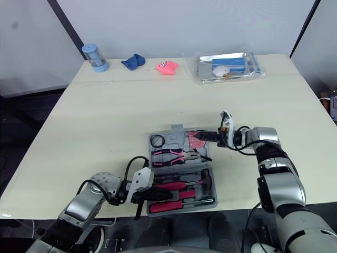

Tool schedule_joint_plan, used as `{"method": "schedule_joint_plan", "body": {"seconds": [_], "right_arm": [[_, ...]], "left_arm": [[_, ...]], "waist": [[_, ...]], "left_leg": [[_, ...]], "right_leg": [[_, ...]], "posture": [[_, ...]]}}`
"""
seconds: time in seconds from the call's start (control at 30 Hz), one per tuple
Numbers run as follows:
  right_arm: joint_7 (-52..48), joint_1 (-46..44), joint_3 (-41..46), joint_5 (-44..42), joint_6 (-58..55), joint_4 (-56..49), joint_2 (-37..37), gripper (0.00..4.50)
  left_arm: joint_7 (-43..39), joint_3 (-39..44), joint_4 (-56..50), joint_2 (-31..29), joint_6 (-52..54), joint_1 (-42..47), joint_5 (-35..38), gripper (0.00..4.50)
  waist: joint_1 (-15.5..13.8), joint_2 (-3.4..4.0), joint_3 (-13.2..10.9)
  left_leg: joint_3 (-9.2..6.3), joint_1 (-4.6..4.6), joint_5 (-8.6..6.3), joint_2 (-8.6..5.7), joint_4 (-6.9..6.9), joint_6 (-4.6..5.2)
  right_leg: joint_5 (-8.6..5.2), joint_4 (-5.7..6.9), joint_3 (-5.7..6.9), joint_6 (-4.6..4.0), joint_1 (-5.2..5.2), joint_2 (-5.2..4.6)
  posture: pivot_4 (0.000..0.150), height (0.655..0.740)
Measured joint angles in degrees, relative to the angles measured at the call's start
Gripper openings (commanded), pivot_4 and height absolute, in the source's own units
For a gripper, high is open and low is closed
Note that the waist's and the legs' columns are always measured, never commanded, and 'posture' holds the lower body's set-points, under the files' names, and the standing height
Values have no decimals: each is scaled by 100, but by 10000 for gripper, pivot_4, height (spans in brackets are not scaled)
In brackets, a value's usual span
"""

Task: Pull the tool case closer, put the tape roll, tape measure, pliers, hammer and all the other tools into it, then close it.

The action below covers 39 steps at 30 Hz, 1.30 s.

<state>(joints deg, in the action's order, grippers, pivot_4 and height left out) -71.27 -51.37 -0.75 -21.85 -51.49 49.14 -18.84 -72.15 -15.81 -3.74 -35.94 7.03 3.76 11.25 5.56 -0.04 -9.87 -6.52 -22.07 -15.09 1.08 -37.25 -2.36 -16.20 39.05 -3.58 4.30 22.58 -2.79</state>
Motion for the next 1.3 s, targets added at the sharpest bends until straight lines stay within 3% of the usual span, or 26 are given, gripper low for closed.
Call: {"method": "schedule_joint_plan", "body": {"seconds": [0.43, 0.67, 0.77, 0.9, 1.0, 1.03, 1.17, 1.2, 1.27, 1.3], "right_arm": [[-1065, 452, -82, -495, -350, -1488, -222, 44751], [-1336, 1253, -198, -1196, -1017, -3215, -660, 44751], [-1340, 1788, -331, -1488, -1283, -4175, -1058, 44751], [-1072, 2719, -296, -1640, -1274, -5215, -1480, 44751], [-458, 3578, 13, -1460, -567, -5933, -1589, 45000], [-270, 3817, 162, -1354, -282, -6112, -1645, 45000], [280, 4711, 749, -885, 877, -6597, -1763, 45000], [446, 5216, 1052, -631, 1547, -6679, -1822, 45000], [561, 5654, 1422, -390, 2287, -6641, -1824, 45000], [568, 5721, 1489, -359, 2416, -6629, -1825, 45000]], "left_arm": [[-44, 517, -179, -133, -242, -470, 547, 0], [-777, 1825, -1201, -1126, -353, -2095, 1703, 0], [-1189, 2688, -1130, -1450, -447, -2803, 1991, 0], [-1061, 3607, -558, -1443, -333, -2848, 2289, 0], [-554, 3848, -387, -1238, 8, -2432, 2496, 7637], [-405, 3875, -364, -1177, 22, -2366, 2469, 13854], [129, 3911, -277, -1002, -53, -2193, 2138, 29734], [328, 3904, -240, -964, -53, -2187, 2003, 36214], [495, 3903, -198, -910, -7, -2176, 1934, 44751], [522, 3906, -197, -892, -4, -2172, 1932, 44751]], "waist": [[-10, 1, -1], [-36, 6, -4], [-146, 11, -9], [-266, 9, -9], [-323, 0, -9], [-318, -1, -8], [-320, -6, -6], [-324, -6, -6], [-315, -9, -7], [-308, -10, -6]], "left_leg": [[-1, -7, 0, 1, 0, 0], [1, -13, -1, 4, 6, 1], [9, -12, -2, 4, 6, 1], [5, -21, -2, 5, 6, 1], [4, -25, -2, 4, 0, 0], [6, -24, -2, 4, 0, 0], [2, -22, -2, 5, 4, -1], [5, -22, -2, 5, 5, -1], [10, -20, -2, 5, 4, -1], [13, -15, -2, 5, 4, -1]], "right_leg": [[0, -1, -1, 0, 8, -1], [-1, -11, 1, 0, 12, -3], [-2, -13, 1, 1, 11, -4], [-3, -20, 10, 3, 11, -5], [-2, -19, 12, 4, 11, -6], [-2, -20, 11, 4, 11, -6], [-2, -18, 13, 3, 11, -5], [-2, -20, 11, 3, 11, -6], [-2, -19, 7, 3, 10, -6], [-2, -17, 3, 3, 8, -5]], "posture": [[1500, 7400], [1500, 7400], [1500, 7400], [1500, 7400], [1500, 7400], [1500, 7400], [1500, 7400], [1500, 7400], [1500, 7400], [1500, 7400]]}}
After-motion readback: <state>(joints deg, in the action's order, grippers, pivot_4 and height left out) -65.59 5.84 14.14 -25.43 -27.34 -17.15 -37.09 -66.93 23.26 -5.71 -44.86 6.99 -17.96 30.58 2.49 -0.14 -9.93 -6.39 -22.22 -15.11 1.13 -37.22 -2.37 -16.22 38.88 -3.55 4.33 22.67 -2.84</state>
